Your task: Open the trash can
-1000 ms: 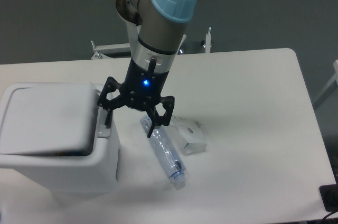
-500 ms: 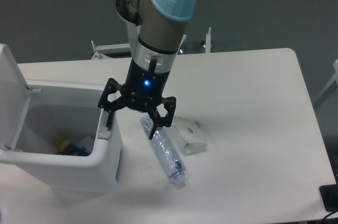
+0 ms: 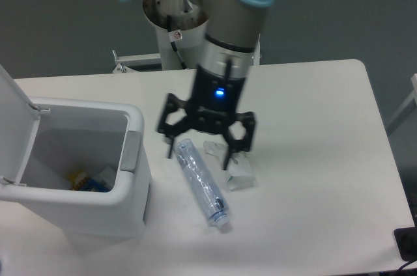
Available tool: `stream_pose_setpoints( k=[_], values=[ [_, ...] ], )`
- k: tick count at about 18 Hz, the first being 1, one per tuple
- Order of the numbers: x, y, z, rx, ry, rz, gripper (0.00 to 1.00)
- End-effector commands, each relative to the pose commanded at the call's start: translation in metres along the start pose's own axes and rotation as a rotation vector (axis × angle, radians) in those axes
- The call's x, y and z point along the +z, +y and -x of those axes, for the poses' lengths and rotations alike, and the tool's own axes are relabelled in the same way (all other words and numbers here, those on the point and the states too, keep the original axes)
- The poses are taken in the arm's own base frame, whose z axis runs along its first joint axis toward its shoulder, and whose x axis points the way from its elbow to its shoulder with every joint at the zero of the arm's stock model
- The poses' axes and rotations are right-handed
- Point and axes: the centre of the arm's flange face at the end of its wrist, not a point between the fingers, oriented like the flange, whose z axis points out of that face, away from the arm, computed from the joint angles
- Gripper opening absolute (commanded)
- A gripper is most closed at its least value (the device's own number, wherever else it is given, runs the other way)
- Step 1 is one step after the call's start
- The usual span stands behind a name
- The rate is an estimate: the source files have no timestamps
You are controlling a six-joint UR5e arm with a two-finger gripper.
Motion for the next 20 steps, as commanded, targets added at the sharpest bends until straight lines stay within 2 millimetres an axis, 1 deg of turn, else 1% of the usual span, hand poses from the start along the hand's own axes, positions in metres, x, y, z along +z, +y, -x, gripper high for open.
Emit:
stream_pose_setpoints(
  k=[2, 5, 6, 7, 8, 9, 10, 12, 14, 15, 16, 17, 20],
  values=[
    [0.003, 0.009, 0.033, 0.009, -0.062, 0.039, 1.00],
    [0.013, 0.011, 0.047, 0.082, -0.083, 0.067, 1.00],
    [0.017, 0.013, 0.059, 0.131, -0.102, 0.088, 1.00],
    [0.022, 0.018, 0.076, 0.191, -0.119, 0.119, 1.00],
    [0.030, 0.027, 0.090, 0.273, -0.144, 0.179, 1.00],
    [0.035, 0.035, 0.096, 0.310, -0.162, 0.224, 1.00],
    [0.039, 0.051, 0.113, 0.335, -0.181, 0.298, 1.00],
    [0.045, 0.066, 0.126, 0.447, -0.159, 0.427, 1.00],
    [0.048, 0.073, 0.133, 0.523, -0.164, 0.493, 1.00],
    [0.048, 0.078, 0.145, 0.551, -0.156, 0.508, 1.00],
    [0.051, 0.084, 0.155, 0.571, -0.143, 0.518, 1.00],
    [0.049, 0.089, 0.166, 0.567, -0.143, 0.525, 1.00],
    [0.057, 0.099, 0.184, 0.576, -0.144, 0.561, 1.00]
  ],
)
